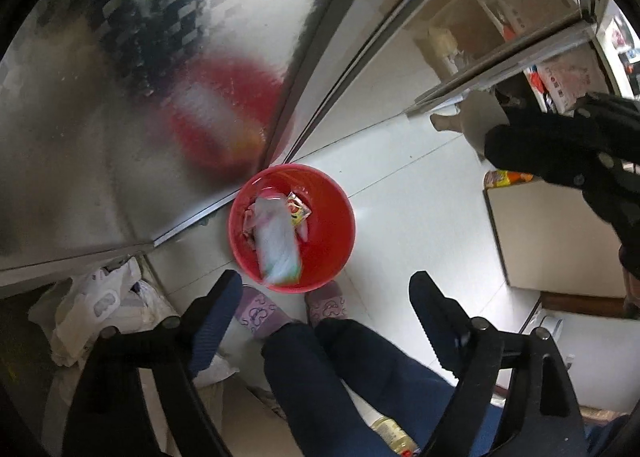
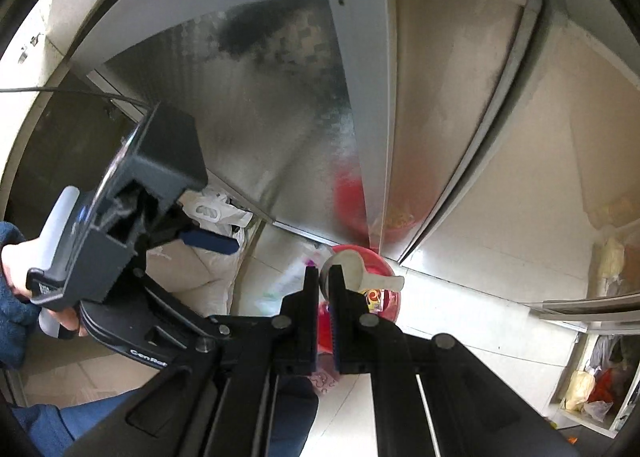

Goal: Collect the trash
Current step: 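Open the left tool to drop the box into the bin while the right tool releases the spoon, then raise both tools back up to the counter toward the pink bottle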

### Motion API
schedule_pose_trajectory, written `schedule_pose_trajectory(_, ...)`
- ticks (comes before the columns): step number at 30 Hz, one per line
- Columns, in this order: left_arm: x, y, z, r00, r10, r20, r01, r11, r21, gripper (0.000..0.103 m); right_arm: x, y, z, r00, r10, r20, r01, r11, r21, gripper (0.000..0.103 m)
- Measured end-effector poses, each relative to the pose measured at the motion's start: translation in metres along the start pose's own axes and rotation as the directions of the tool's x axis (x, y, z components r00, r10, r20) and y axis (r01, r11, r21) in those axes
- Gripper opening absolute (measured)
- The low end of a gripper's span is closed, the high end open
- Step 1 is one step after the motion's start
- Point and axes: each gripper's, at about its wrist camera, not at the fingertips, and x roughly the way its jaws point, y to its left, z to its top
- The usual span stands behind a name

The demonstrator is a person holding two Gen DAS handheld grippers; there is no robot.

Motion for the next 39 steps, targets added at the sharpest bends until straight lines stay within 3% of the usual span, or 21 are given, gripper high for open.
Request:
schedule_pose_trajectory(6, -0.012, 0.0, -0.007, 1.0, 0.005, 0.028, -0.005, 1.0, 0.006, 0.093, -0.001, -0.005, 0.0, 1.0, 0.001, 0.014, -0.001, 1.0, 0.002, 0.005)
schedule_pose_trajectory(8, -0.018, 0.003, -0.008, 0.999, 0.009, 0.048, -0.008, 1.0, -0.007, 0.103, -0.004, -0.004, 0.0, 1.0, 0.0, 0.017, 0.0, 1.0, -0.001, 0.005)
schedule_pose_trajectory(15, -0.031, 0.02, -0.01, 0.994, 0.042, 0.1, -0.035, 0.997, -0.067, 0.103, 0.007, -0.003, -0.002, 1.0, 0.006, -0.001, -0.006, 1.0, -0.021, 0.005)
schedule_pose_trajectory(22, -0.031, 0.034, -0.013, 0.992, 0.077, 0.103, -0.067, 0.993, -0.098, 0.103, 0.045, 0.001, -0.002, 0.997, 0.022, -0.072, -0.025, 0.999, -0.041, 0.004)
schedule_pose_trajectory(29, -0.034, 0.031, -0.012, 0.987, 0.109, 0.117, -0.099, 0.991, -0.09, 0.103, 0.058, 0.004, -0.004, 0.993, -0.028, -0.117, 0.02, 0.998, -0.066, 0.005)
schedule_pose_trajectory(30, -0.034, 0.031, -0.012, 0.986, 0.114, 0.117, -0.104, 0.99, -0.094, 0.103, 0.058, 0.003, -0.004, 0.991, -0.04, -0.124, 0.031, 0.997, -0.07, 0.011)
schedule_pose_trajectory(33, -0.035, 0.032, -0.011, 0.986, 0.105, 0.126, -0.092, 0.99, -0.103, 0.103, 0.062, 0.0, -0.007, 0.991, -0.046, -0.124, 0.04, 0.998, -0.056, 0.047)
schedule_pose_trajectory(39, -0.045, 0.026, -0.012, 0.985, 0.12, 0.125, -0.11, 0.99, -0.083, 0.103, 0.044, -0.003, -0.009, 0.991, -0.02, -0.134, 0.019, 1.0, -0.003, 0.072)
